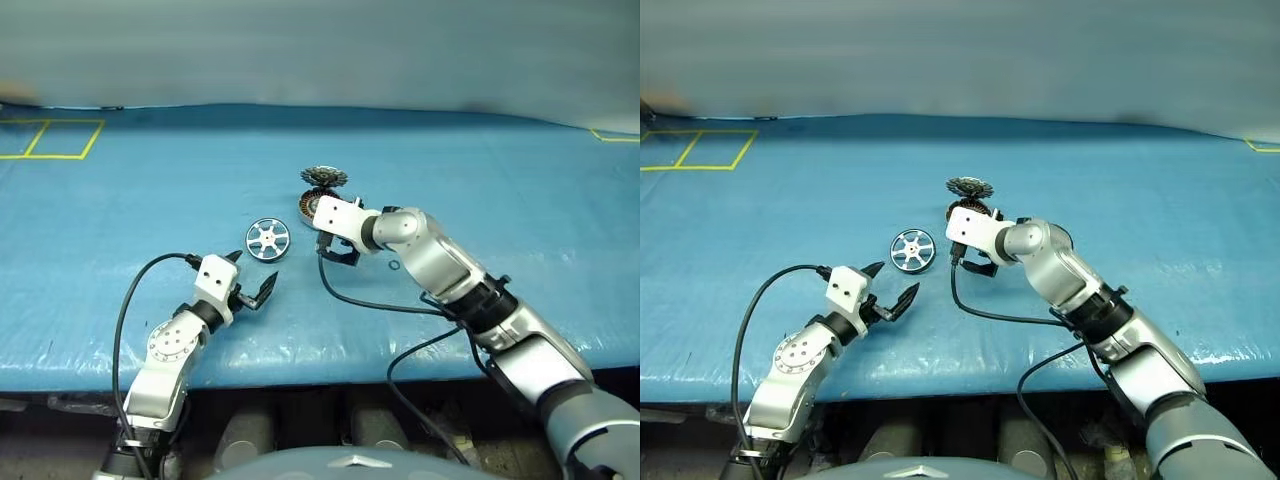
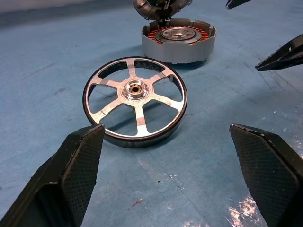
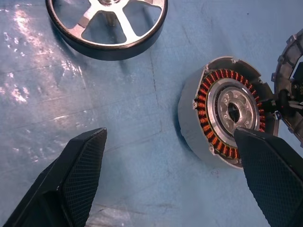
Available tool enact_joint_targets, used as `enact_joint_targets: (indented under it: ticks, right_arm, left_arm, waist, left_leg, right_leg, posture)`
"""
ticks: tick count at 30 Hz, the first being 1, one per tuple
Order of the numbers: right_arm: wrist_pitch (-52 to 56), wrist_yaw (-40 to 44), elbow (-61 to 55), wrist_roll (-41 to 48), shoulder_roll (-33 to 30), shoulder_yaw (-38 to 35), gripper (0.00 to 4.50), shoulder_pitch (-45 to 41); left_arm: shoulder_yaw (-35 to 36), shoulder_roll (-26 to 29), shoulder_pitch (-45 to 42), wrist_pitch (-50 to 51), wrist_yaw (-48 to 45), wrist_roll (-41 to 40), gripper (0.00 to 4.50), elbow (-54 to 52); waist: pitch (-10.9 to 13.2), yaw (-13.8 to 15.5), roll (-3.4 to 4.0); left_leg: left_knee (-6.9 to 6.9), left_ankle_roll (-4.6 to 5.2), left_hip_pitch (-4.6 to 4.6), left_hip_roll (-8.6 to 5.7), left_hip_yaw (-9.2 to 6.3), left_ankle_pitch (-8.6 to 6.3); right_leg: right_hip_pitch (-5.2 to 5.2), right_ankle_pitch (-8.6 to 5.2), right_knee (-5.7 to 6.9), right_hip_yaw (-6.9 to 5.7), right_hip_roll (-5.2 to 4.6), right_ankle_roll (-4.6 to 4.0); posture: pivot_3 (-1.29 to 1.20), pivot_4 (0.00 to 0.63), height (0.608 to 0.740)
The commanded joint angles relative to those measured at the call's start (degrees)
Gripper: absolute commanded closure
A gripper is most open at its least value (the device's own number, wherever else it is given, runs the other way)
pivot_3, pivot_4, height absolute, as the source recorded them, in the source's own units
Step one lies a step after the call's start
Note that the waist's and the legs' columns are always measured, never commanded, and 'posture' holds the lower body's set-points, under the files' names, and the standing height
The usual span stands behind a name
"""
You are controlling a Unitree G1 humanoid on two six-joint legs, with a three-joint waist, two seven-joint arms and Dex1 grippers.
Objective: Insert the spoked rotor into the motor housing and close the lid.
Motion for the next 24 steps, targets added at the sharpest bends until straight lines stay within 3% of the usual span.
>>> enact_joint_targets:
  ticks: [1, 7, 24]
  right_arm:
    - [-5.4, 0.6, 9.2, -2.0, 3.0, -0.4, 0.01, -5.1]
    - [-13.3, -0.5, 25.1, -4.0, 7.4, -1.9, 0.01, -11.0]
    - [-24.1, 1.7, 45.2, -5.3, 13.9, -6.4, 0.01, -15.3]
  left_arm:
    - [-0.8, -0.1, 0.7, -3.3, 0.0, 0.9, 0.01, -2.4]
    - [-1.6, -0.6, 2.6, -4.7, 0.5, 1.2, 0.01, -3.4]
    - [-3.0, -2.0, 4.2, -5.0, 1.8, 1.7, 0.01, -4.0]
  waist:
    - [0.0, -0.1, 0.01]
    - [0.0, -0.1, 0.05]
    - [0.1, -1.0, 0.22]
  left_leg:
    - [0.00, -0.15, -0.02, 0.00, 0.02, 0.08]
    - [-0.07, -0.23, -0.07, 0.00, 0.03, 0.10]
    - [-0.16, -0.22, -0.10, -0.01, 0.03, 0.07]
  right_leg:
    - [-0.02, 0.00, -0.01, 0.01, -0.02, 0.00]
    - [-0.12, 0.00, 0.00, 0.04, -0.08, -0.01]
    - [-0.21, 0.00, 0.03, 0.04, -0.21, -0.04]
  posture:
    - [0.00, 0.150, 0.740]
    - [0.00, 0.150, 0.740]
    - [0.00, 0.150, 0.740]
